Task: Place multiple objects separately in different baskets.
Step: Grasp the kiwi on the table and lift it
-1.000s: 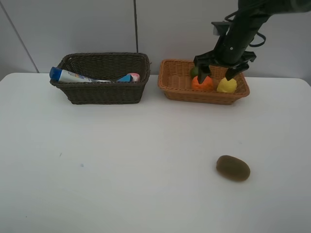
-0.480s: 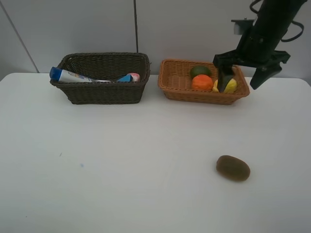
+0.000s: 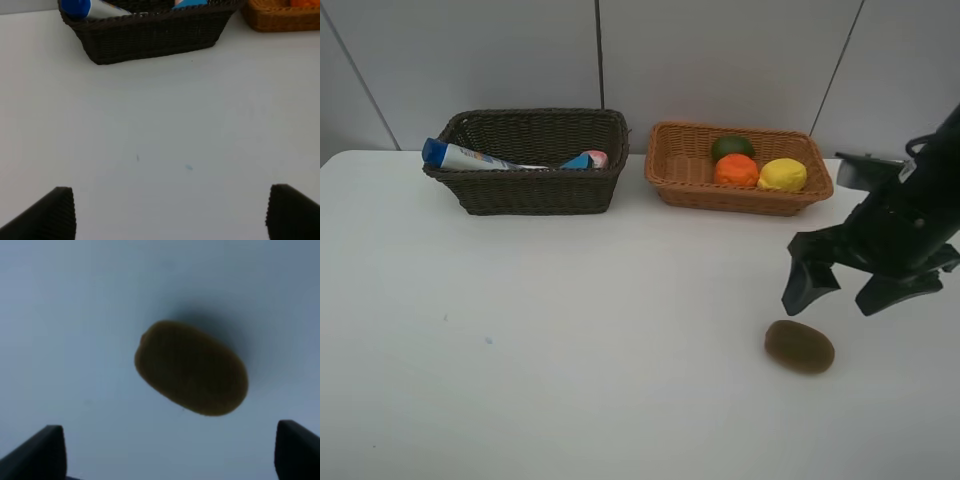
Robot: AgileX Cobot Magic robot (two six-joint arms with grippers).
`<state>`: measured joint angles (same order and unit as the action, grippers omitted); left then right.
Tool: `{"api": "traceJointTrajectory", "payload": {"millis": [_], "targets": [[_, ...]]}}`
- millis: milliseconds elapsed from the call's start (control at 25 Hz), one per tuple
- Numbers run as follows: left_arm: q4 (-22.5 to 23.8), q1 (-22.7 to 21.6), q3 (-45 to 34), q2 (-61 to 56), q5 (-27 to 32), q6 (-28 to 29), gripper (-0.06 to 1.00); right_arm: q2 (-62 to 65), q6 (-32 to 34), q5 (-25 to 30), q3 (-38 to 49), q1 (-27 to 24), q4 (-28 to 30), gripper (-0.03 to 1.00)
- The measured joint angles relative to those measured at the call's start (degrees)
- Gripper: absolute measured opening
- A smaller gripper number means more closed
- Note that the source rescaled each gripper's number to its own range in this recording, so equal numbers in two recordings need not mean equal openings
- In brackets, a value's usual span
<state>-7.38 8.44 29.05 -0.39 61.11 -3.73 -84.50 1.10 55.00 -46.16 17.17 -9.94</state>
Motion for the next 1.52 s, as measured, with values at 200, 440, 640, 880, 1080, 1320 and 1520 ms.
{"api": "traceJointTrajectory", "payload": {"millis": [200,440,640,880,1080,1320,1520], "targets": [[0.0,0.0,0.0,0.0,0.0,0.0,1.00,0.0,-10.4,-4.2,4.2,0.0,0.4,0.98],[0.0,0.0,0.0,0.0,0.0,0.0,1.00,0.0,-18.1,-9.7,4.4,0.0,0.5,0.98],[0.0,0.0,0.0,0.0,0.0,0.0,1.00,0.0,-25.0,-10.0,4.4,0.0,0.5,0.98],[0.0,0.0,0.0,0.0,0.0,0.0,1.00,0.0,-30.5,-10.7,7.7,0.0,0.5,0.98],[0.0,0.0,0.0,0.0,0.0,0.0,1.00,0.1,-33.4,-15.3,9.8,0.0,0.6,0.98],[0.0,0.0,0.0,0.0,0.0,0.0,1.00,-2.9,-35.5,-17.7,9.9,0.0,0.6,0.98],[0.0,0.0,0.0,0.0,0.0,0.0,1.00,-7.0,-35.9,-19.6,10.1,0.0,0.6,0.98]]}}
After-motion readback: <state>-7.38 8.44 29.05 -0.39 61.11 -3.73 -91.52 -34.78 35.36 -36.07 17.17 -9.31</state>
